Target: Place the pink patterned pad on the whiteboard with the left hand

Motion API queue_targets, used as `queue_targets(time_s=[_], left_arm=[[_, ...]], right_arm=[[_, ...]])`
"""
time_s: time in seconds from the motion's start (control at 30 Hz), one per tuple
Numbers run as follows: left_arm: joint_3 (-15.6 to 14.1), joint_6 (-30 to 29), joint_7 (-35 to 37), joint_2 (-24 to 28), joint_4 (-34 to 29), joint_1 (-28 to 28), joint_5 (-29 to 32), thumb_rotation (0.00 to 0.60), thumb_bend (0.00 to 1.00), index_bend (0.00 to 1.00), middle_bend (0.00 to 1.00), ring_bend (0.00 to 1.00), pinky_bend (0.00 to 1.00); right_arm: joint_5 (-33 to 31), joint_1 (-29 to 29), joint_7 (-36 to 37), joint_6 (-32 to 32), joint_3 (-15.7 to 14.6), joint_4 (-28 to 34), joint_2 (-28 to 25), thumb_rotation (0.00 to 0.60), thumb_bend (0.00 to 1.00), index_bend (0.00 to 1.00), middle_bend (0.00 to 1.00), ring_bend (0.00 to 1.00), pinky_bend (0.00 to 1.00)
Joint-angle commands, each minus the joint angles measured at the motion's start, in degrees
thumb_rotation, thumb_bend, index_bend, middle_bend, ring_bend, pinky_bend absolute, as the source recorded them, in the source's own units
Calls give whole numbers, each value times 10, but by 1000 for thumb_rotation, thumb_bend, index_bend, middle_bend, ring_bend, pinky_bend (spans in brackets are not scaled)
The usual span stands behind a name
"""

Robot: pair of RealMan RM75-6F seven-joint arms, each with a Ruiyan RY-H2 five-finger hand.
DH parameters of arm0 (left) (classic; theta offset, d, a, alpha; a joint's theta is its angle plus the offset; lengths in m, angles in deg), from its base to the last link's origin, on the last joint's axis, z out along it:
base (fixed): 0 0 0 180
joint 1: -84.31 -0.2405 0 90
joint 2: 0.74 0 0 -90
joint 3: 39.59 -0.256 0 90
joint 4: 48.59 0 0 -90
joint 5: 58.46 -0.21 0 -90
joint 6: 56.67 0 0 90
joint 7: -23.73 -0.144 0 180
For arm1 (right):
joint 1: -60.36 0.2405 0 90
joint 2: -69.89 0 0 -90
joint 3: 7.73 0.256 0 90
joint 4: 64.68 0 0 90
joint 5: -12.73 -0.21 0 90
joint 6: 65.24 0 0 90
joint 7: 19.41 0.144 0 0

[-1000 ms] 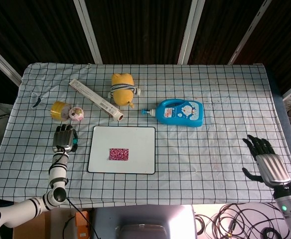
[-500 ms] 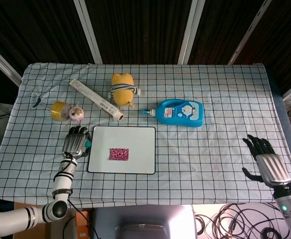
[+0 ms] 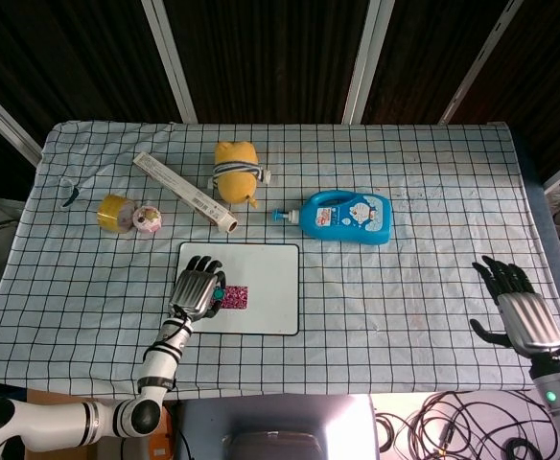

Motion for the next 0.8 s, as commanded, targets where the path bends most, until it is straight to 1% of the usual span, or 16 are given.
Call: queue_targets(time_s=[0.03, 0.33, 0.4, 0.5, 0.6, 0.67, 0.7, 0.8], left_arm=[[-2, 2, -4, -9, 9, 4, 5, 600, 346, 523, 209, 113, 123], [-4, 6, -3, -26, 25, 10, 8, 600, 343, 507, 209, 113, 123], [-5, 8, -4, -26, 25, 10, 12, 600, 340, 454, 207, 112, 123], [-6, 7, -10, -26, 21, 11, 22, 600, 331, 330, 196, 107, 120], [-7, 7, -12, -25, 19, 11, 24, 600, 328, 278, 191, 104, 119], [-9, 2, -14, -23, 13, 9, 22, 600, 327, 219, 188, 102, 118], [-10, -1, -13, -21, 8, 8, 19, 600, 327, 203, 187, 101, 118], [-33, -48, -12, 23, -51, -16, -34, 600, 327, 197, 185, 103, 119]], right_arm=[[1, -1, 3, 2, 0, -1, -1, 600, 228, 0, 0, 0, 10], [3, -2, 4, 4, 0, -1, -2, 600, 228, 0, 0, 0, 10], [3, -2, 3, 4, 0, -1, -2, 600, 228, 0, 0, 0, 10], [3, -2, 2, 5, 0, 0, -1, 600, 228, 0, 0, 0, 10], [3, -3, 3, 5, 0, 0, -2, 600, 228, 0, 0, 0, 10], [4, -3, 4, 6, 0, -1, -1, 600, 228, 0, 0, 0, 10], [4, -4, 4, 7, 0, -1, -1, 600, 228, 0, 0, 0, 10], [7, -7, 4, 14, -2, -3, -1, 600, 228, 0, 0, 0, 10]])
